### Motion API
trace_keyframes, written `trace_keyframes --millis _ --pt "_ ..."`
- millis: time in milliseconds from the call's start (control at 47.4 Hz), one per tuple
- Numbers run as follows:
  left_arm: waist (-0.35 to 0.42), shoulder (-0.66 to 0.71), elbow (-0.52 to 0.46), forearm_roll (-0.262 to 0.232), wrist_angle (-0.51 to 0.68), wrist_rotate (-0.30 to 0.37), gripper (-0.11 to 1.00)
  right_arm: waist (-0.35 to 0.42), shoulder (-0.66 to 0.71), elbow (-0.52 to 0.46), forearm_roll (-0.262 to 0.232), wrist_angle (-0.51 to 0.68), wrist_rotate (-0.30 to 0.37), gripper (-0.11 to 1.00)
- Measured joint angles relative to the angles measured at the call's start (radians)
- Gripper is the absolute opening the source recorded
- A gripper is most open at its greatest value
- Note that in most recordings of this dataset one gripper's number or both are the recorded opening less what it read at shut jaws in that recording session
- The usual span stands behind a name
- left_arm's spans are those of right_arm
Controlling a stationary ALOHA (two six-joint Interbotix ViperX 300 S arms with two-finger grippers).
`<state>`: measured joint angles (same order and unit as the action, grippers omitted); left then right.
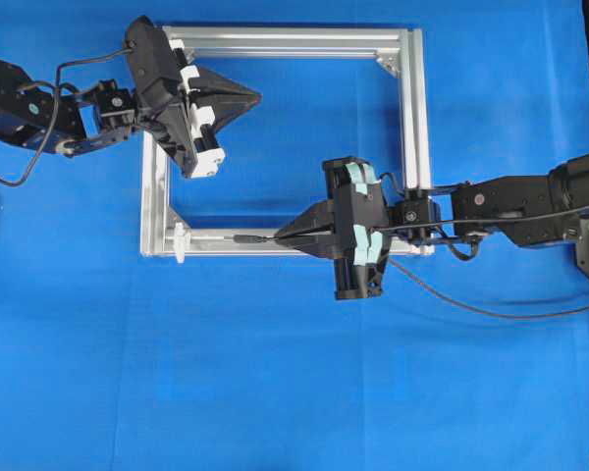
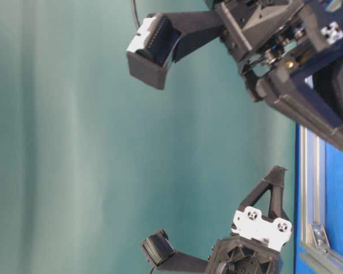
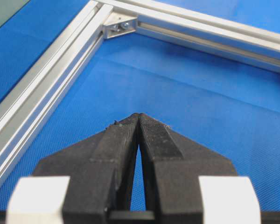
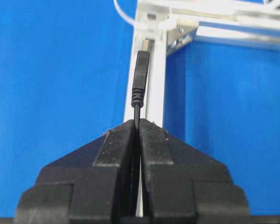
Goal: Insert the wire through the string loop located on the left side.
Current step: 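Carry the cable plug-first with the right gripper toward the white zip-tie loop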
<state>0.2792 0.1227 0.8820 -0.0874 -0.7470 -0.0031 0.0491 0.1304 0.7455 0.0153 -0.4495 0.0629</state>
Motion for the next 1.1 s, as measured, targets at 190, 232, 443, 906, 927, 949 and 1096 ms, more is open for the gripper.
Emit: trace_keyframes --millis 190,232,443,906,927,949,1096 --pt "0.000 0.000 0.000 0.000 0.000 0.000 0.00 -0.002 0.046 -0.051 -0.002 0.000 -0.002 0.00" --pt "0.000 0.002 0.000 0.000 0.000 0.000 0.00 -0.002 0.060 -0.061 -0.002 0.002 -0.002 0.00" --pt "0.000 0.002 0.000 0.000 0.000 -0.002 0.00 -0.003 0.103 -0.107 0.000 0.011 -0.003 0.00" --pt "0.000 0.002 0.000 0.000 0.000 -0.002 0.00 -0.003 0.143 -0.164 -0.003 0.014 -0.009 0.00" --pt "0.000 0.002 0.000 -0.002 0.000 -0.002 0.00 -0.003 0.143 -0.164 -0.002 0.014 -0.008 0.00" --pt "0.000 0.000 0.000 0.000 0.000 -0.002 0.00 -0.003 0.144 -0.166 -0.002 0.014 -0.008 0.00" --pt "0.000 0.002 0.000 0.000 0.000 -0.002 0.00 -0.003 0.150 -0.167 -0.002 0.014 -0.009 0.00"
